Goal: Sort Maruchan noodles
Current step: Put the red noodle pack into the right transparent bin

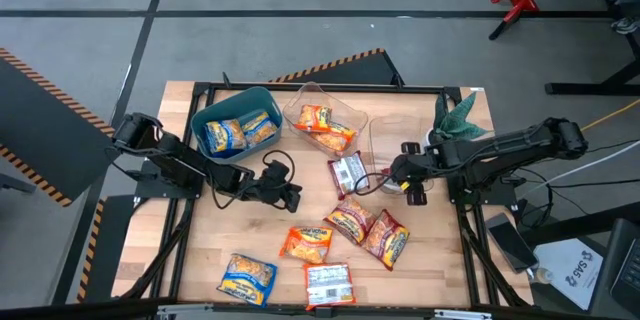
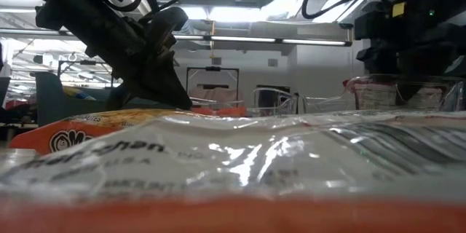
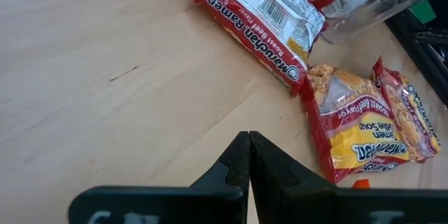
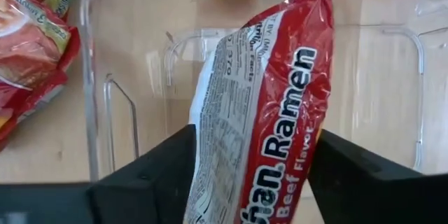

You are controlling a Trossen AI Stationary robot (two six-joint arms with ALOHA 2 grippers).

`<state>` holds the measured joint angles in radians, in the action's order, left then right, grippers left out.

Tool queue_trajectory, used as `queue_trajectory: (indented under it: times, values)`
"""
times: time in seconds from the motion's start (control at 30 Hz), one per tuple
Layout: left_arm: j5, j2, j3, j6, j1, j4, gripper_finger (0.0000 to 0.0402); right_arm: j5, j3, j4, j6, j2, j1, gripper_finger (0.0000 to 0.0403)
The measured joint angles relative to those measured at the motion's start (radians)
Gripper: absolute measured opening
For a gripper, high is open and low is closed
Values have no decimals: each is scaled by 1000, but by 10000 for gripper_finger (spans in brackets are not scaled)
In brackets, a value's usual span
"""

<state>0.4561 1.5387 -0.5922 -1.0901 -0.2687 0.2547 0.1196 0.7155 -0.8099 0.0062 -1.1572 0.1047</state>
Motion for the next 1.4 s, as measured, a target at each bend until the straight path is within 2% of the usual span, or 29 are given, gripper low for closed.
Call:
queue_trajectory:
  times: [0.2,0.47,0.7,0.83,0.97,1.13,1.27,1.4]
  values:
    - [-1,0,0,0,0,14,0,-8,62,-49,18,2,0,243]
    - [22,0,0,4,0,16,0,15,226,-111,12,3,0,230]
    - [15,0,0,26,0,16,0,153,265,-114,12,3,0,209]
    - [12,0,0,26,0,19,0,111,265,-94,42,-1,0,201]
    - [8,0,0,33,26,84,0,53,267,34,76,-16,0,200]
    - [-18,0,-6,199,117,262,0,46,266,148,107,-52,0,200]
    - [-72,3,-73,373,195,248,0,57,266,152,126,-60,0,200]
    - [-132,89,-174,477,237,244,0,73,266,149,158,-61,0,200]
